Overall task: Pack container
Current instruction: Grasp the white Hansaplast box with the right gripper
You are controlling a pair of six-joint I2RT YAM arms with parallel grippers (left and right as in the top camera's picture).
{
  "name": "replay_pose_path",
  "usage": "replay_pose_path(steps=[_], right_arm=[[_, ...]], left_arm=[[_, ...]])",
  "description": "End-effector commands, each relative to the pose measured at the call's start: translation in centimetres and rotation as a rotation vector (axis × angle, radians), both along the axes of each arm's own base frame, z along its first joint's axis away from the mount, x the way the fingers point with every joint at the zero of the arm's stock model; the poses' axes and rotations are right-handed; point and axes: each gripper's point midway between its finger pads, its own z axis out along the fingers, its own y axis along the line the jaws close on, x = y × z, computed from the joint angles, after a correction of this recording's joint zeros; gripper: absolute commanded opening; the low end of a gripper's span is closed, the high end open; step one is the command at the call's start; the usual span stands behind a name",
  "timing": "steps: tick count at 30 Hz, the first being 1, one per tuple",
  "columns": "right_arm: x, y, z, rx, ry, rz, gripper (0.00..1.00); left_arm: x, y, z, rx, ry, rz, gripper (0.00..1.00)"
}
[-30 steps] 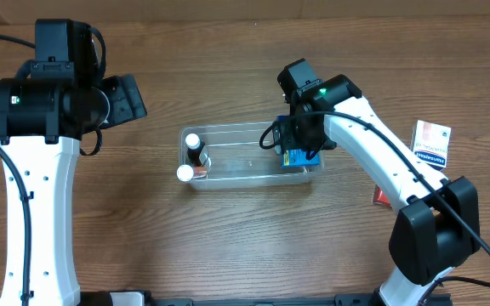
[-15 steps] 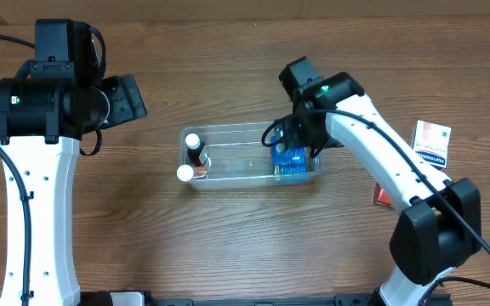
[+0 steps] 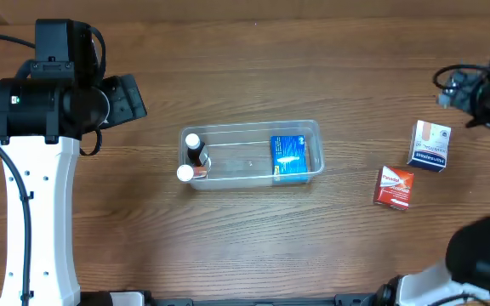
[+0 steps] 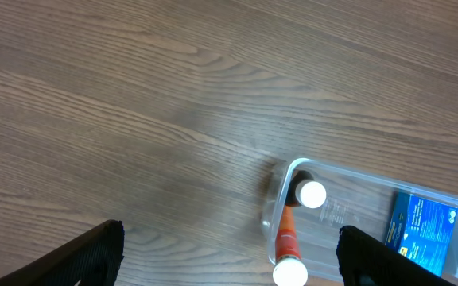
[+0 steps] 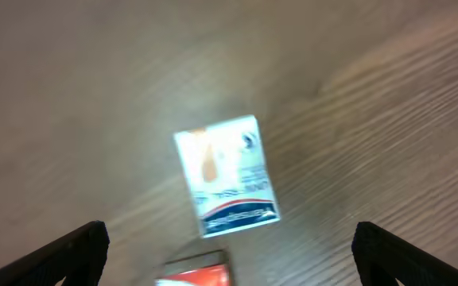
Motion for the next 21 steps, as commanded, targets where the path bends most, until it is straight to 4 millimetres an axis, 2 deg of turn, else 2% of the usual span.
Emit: replay_pose_path(steps=[1,2,7,10,18,21], right_arm=[[0.2,0.4,-4.8,0.084,0.088,0.115,1.00],[0.2,0.4,-6.3,0.094,0.118,0.132,1.00],[0.3,0.6,-10.6,0.134,0.212,0.138,1.00],[-0.8,-1.0,-12.9,0.070,0.315,0.085,1.00],[-0.4,-1.3,-13.8,0.068,0.302,0.079,1.00],[-0.1,-0.7,-13.9,0.097,0.288,0.097,1.00]], left_arm=[[0.1,0.2,0.5,0.006,-0.014,0.002,0.87],[0.1,0.2,0.5,0.006,-0.014,0.002,0.87],[0.1,0.2,0.5,0.006,-0.014,0.002,0.87],[0.1,0.2,0.4,0.006,-0.013,0.002,0.87],[0.1,0.2,0.4,0.004,-0.014,0.001,0.87],[0.1,0.2,0.5,0.004,-0.014,0.001,0.88]])
